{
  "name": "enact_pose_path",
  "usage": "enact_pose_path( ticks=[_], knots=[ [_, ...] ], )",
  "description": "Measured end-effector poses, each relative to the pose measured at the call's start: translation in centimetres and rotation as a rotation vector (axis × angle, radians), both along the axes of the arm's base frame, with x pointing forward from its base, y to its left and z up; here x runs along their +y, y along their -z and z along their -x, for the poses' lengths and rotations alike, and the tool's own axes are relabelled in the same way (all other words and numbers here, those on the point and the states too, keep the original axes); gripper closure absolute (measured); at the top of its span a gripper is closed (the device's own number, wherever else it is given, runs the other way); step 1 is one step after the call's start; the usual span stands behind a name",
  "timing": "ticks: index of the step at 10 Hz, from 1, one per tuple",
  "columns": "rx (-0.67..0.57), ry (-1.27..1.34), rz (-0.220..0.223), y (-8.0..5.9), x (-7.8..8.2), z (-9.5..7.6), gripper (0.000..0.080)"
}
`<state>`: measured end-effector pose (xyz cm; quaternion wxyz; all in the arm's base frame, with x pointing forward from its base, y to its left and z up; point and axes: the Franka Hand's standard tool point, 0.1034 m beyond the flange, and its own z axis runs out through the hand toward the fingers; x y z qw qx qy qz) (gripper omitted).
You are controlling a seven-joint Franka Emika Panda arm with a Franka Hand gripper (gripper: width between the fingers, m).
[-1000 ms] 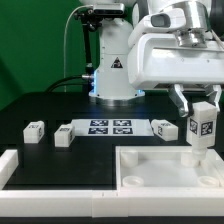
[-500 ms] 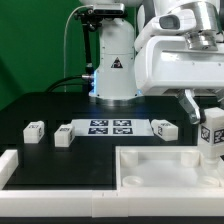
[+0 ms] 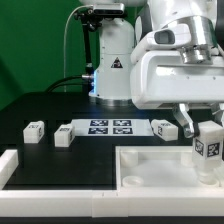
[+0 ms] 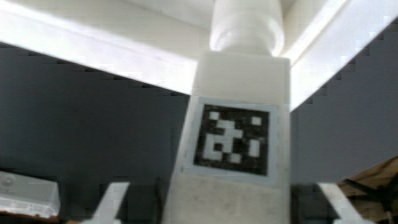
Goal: Assemble one leg
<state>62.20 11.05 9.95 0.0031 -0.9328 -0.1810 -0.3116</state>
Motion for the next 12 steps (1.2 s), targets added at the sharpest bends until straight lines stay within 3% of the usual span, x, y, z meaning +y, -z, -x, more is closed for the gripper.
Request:
enact_pose_path(
  ticks=[4, 9, 11, 12],
  knots=[
    [0.020, -0.002, 0.001, 1.2, 0.1, 0.5, 0.0486],
    [0.005, 0.001, -0.001, 1.3, 0.1, 0.4, 0.0486],
    [0.025, 0.000, 0.001, 1.6, 0.0, 0.6, 0.0262],
    [0.026, -0.001, 0.001, 1.6, 0.0, 0.7, 0.0262]
  ],
)
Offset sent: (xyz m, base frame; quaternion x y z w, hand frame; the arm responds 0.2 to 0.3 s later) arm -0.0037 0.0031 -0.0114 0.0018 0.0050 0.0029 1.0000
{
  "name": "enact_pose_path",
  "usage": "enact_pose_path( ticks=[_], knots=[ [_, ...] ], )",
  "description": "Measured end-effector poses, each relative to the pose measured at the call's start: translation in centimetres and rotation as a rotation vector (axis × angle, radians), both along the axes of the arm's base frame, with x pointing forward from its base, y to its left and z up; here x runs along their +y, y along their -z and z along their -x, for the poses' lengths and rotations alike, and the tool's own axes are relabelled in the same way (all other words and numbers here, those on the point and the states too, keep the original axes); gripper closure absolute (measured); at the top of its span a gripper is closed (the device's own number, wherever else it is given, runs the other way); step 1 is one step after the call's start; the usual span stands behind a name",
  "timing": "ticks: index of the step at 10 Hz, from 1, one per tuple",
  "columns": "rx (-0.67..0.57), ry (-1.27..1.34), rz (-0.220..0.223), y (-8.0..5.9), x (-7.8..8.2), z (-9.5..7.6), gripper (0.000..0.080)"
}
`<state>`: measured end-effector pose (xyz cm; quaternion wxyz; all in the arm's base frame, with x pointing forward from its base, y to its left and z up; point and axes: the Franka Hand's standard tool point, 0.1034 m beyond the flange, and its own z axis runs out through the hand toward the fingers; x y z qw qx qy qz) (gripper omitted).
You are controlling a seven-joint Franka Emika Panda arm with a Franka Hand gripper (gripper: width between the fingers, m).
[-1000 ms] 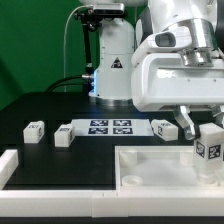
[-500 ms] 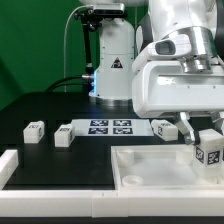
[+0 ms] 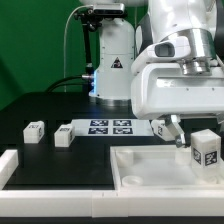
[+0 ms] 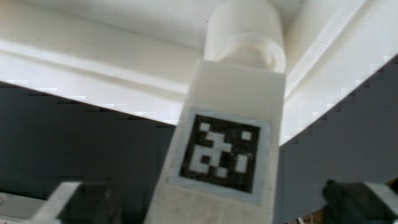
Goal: Assemble one leg
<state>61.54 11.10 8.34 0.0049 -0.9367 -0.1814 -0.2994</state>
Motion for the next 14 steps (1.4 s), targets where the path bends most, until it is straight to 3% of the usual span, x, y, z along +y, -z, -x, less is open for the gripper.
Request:
enact_pose_path(
  ticks=[1, 2, 9, 12, 14],
  knots=[
    [0.000, -0.001, 0.000, -0.1, 0.0, 0.1, 0.0173],
    [0.002, -0.001, 0.000, 0.0, 0.1, 0.2, 0.0155],
    [0.006, 0.000, 0.002, -0.5, 0.0, 0.0, 0.0150],
    [0.120, -0.010, 0.015, 0.1, 0.5, 0.5, 0.0150],
    [0.341, -0.007, 0.039, 0.0, 1.3, 0.6, 0.0150]
  ],
)
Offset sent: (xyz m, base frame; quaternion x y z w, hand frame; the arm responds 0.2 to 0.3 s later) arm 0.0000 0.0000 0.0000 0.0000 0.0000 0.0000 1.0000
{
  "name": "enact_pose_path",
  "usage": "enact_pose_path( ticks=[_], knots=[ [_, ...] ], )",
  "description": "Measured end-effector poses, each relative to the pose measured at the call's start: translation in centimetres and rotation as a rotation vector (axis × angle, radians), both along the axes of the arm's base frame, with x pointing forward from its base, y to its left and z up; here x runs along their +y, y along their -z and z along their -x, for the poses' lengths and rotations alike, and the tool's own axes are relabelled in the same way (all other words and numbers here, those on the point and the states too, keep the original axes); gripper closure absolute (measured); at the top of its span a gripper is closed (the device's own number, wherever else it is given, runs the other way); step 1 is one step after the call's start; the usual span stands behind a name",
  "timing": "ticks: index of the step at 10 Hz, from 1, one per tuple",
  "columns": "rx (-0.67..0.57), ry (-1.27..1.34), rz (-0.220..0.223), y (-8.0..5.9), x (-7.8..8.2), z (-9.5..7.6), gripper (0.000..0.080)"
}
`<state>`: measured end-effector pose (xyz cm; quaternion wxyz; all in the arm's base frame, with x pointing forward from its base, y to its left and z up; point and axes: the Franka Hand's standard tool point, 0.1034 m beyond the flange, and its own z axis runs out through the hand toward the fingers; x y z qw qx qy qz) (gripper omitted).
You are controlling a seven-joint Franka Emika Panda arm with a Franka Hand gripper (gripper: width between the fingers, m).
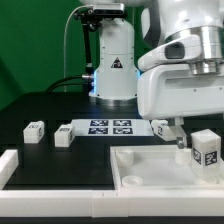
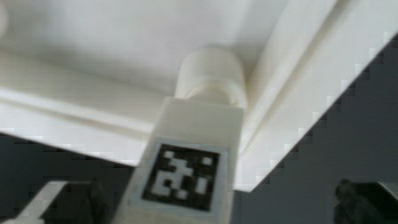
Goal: Assemble one leg
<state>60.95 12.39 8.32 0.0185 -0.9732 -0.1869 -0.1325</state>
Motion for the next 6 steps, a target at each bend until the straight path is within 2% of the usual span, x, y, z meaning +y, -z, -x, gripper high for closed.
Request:
enact_pose_path(
  ticks=[1, 4, 5, 6],
  knots=[
    [0.115, -0.008, 0.018, -0.08, 0.32, 0.24, 0.0150],
    [0.377, -0.014, 0.057, 0.06, -0.34, -0.12, 0.0150],
    [0.412, -0.012, 0.062, 0.27, -0.36, -0.23, 0.0150],
    [0.393, -0.004, 0.057, 0.27, -0.30, -0.50, 0.0150]
  ],
)
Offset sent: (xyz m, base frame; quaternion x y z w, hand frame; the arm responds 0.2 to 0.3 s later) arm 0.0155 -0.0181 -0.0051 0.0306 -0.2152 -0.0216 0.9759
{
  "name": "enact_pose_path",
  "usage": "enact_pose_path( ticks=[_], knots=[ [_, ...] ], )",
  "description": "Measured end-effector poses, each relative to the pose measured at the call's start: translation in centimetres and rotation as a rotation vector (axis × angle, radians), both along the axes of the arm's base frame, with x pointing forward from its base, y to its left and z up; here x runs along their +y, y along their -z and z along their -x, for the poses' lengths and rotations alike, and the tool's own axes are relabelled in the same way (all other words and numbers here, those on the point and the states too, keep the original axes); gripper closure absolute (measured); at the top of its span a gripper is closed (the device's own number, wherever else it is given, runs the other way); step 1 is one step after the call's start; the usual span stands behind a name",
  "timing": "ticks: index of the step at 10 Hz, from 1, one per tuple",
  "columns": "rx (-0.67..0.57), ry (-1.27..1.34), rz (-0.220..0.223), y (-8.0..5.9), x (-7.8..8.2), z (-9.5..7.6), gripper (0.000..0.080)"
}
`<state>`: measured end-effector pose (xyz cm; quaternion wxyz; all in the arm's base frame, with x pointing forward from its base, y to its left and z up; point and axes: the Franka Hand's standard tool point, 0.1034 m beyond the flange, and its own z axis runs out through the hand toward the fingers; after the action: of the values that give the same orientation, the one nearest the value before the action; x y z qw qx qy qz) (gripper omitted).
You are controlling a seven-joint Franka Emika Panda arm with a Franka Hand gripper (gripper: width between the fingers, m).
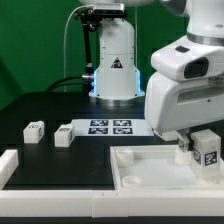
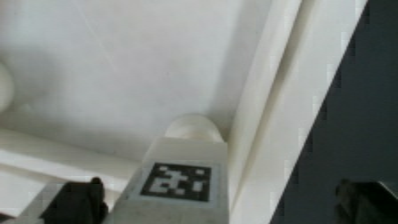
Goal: Assemble one leg
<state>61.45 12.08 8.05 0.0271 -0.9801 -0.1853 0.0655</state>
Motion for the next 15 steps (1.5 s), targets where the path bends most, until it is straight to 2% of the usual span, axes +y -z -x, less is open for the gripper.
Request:
enact_pose_path(
  ticks=[4, 7, 8, 9, 10, 11, 15],
  knots=[
    [0.001, 0.000, 0.000, 0.1, 0.0, 0.0, 0.0150],
    [-0.004, 0.001, -0.002, 0.3, -0.2, -0.6, 0.0150],
    [-0.014, 0.003, -0.003, 0.0, 0.1, -1.0, 0.0239],
    [-0.018, 0.001, -0.003, -0.2, 0.3, -1.2, 0.0375],
    [-0.017, 0.001, -0.003, -0.1, 0.2, -1.1, 0.0375],
    [-0.019, 0.003, -0.004, -0.1, 0.1, -1.2, 0.0508],
    [-0.017, 0.048, 0.002, -0.1, 0.1, -1.2, 0.0508]
  ],
)
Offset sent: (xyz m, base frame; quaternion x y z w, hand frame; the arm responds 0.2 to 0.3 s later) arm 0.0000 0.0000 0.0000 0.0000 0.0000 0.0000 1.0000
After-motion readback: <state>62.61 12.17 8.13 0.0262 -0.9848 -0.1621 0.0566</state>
